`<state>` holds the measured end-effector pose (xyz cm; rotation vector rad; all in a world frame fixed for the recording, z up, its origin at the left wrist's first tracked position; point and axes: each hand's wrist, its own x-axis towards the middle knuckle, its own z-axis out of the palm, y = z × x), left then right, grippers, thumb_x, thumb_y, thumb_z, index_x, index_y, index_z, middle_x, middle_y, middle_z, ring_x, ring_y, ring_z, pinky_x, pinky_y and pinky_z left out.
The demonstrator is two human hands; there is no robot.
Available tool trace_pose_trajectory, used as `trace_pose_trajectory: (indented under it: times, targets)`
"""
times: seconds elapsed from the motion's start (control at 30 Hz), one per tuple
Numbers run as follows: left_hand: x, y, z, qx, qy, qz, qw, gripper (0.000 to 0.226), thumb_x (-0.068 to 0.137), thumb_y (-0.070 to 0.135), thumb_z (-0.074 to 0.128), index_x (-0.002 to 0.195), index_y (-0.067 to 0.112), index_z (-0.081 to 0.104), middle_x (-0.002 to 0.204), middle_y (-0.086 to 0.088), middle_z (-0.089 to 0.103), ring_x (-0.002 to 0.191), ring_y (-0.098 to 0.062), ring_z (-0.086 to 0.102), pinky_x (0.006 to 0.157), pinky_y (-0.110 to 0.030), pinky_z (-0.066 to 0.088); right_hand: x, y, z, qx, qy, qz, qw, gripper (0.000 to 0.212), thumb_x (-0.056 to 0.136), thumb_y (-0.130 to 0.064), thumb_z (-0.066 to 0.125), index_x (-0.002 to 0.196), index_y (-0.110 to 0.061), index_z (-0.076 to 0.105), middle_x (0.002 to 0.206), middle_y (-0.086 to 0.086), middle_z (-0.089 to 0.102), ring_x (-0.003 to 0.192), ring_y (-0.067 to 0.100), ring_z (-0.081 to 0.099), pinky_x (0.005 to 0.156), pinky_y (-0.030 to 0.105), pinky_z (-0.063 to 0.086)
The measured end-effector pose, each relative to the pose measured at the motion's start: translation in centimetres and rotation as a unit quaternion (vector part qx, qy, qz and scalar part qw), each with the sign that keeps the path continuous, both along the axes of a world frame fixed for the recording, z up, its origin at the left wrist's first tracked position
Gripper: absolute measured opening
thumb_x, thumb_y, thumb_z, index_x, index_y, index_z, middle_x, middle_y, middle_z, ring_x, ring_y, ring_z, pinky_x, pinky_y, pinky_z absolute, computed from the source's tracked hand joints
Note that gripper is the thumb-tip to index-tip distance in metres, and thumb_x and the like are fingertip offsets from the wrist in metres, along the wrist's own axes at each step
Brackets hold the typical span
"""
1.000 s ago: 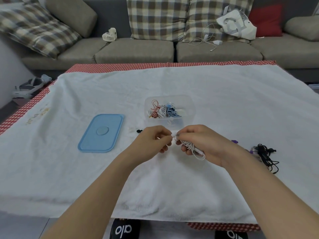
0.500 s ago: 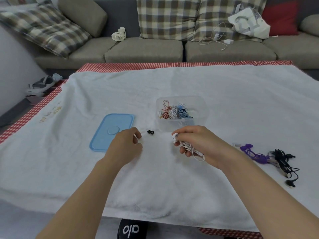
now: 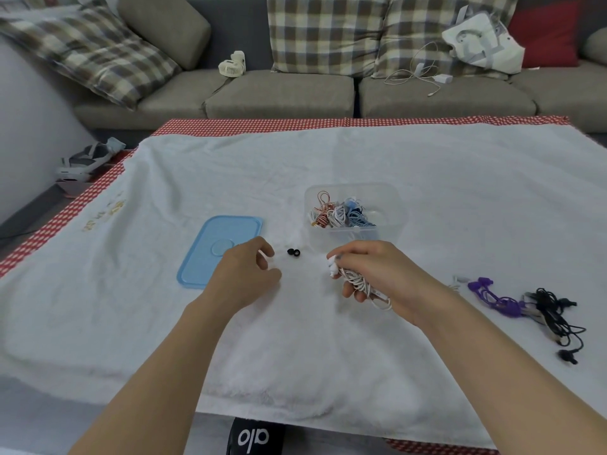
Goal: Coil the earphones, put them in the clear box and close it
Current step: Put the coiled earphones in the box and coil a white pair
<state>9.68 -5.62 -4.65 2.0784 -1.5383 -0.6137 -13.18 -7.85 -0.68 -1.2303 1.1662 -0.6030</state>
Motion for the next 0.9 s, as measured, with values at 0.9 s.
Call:
trace_pose_trajectory:
  times: [0.9]
  targets:
    - [-2.8, -1.4, 1.2, -0.098, 0.056, -0.042, 0.993, 0.015, 0.099, 0.015, 0.056, 0.102, 0.027, 0.065, 0.089, 0.008, 0.065, 0.062, -0.003, 0.057, 0.049, -0.015, 0.043, 0.9, -0.7, 0.3, -0.034, -0.035, -0.047, 0.998, 0.01, 0.09, -0.013, 0.065, 0.095, -0.006, 0.069, 0.087, 0.007, 0.077, 0.045, 0.018, 0.051, 0.041, 0.021, 0.036]
